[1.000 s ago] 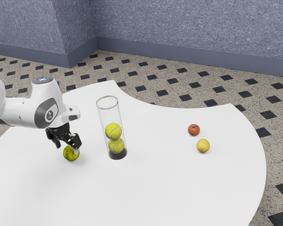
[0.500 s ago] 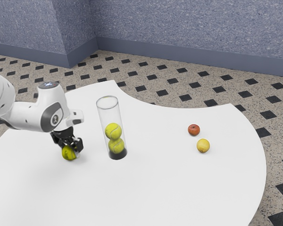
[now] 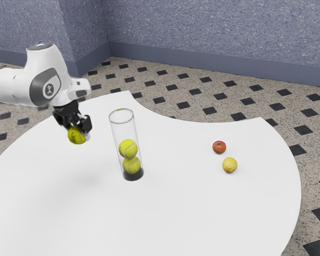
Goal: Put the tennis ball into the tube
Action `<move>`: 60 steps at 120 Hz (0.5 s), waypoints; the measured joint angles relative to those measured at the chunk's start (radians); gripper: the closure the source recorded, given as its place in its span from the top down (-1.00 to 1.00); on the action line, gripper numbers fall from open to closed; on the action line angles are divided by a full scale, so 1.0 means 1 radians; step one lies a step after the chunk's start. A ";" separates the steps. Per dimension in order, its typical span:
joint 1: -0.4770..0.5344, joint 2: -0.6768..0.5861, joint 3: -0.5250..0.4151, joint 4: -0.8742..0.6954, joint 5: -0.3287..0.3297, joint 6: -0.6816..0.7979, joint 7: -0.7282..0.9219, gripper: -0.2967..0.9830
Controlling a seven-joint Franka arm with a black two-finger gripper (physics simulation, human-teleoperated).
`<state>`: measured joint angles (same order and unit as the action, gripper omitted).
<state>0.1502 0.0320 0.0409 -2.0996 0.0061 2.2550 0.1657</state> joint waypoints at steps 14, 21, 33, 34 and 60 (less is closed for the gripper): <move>0.003 -0.027 -0.046 0.130 0.003 -0.143 -0.032 -0.01; 0.011 -0.024 -0.075 0.180 0.004 -0.198 -0.048 -0.01; 0.012 0.004 -0.113 0.257 0.014 -0.265 -0.074 0.00; 0.012 0.008 -0.116 0.265 0.016 -0.269 -0.076 0.00; -0.010 0.067 -0.181 0.365 0.071 -0.336 -0.128 0.02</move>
<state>0.1406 0.0992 -0.1402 -1.7343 0.0768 1.9188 0.0380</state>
